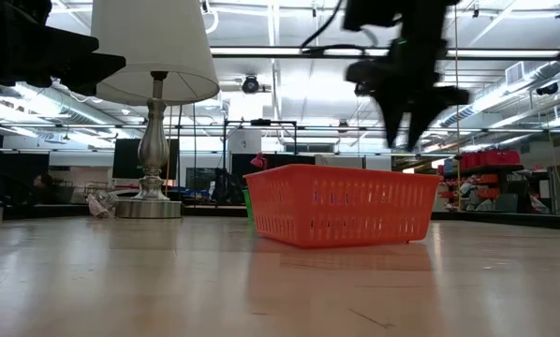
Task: Pick & Place Markers
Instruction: Put the blue highlighter pen into the green bin
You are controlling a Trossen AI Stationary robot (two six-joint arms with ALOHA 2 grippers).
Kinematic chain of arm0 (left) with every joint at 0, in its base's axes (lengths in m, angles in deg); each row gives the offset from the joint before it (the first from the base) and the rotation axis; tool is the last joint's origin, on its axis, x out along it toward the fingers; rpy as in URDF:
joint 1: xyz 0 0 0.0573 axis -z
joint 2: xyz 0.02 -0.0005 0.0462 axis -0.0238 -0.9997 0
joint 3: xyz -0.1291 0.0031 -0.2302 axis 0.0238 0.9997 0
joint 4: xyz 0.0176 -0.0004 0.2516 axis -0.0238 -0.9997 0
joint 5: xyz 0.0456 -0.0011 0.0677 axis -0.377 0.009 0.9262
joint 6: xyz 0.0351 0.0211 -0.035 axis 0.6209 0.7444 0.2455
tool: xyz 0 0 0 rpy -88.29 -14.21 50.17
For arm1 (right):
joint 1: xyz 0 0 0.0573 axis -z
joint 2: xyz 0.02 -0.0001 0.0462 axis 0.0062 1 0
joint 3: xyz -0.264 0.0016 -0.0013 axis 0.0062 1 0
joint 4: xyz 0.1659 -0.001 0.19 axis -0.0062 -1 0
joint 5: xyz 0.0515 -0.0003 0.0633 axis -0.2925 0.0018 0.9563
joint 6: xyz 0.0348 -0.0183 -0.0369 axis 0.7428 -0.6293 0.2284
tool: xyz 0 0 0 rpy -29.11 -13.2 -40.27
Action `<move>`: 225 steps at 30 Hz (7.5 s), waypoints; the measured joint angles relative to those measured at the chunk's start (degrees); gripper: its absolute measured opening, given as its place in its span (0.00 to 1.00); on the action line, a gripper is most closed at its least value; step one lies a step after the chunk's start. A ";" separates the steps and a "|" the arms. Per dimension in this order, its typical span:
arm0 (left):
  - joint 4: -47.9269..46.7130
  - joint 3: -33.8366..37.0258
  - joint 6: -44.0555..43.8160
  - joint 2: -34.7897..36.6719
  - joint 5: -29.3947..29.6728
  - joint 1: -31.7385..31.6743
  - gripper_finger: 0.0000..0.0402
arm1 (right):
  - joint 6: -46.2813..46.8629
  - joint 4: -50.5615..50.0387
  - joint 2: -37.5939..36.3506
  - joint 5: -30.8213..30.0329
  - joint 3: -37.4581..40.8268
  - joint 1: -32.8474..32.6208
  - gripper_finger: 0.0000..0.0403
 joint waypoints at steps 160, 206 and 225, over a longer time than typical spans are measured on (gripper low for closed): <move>-0.02 -0.01 -0.01 0.01 0.00 -0.01 0.68 | 0.06 2.12 4.38 13.86 9.90 -51.81 0.14; -0.02 -0.02 0.00 0.02 0.00 0.00 0.68 | -72.91 -2.96 4.90 6.62 -8.25 -1.15 0.14; -0.02 0.00 0.01 0.02 0.00 0.00 0.68 | -91.55 -5.37 24.33 6.71 -32.11 17.13 0.14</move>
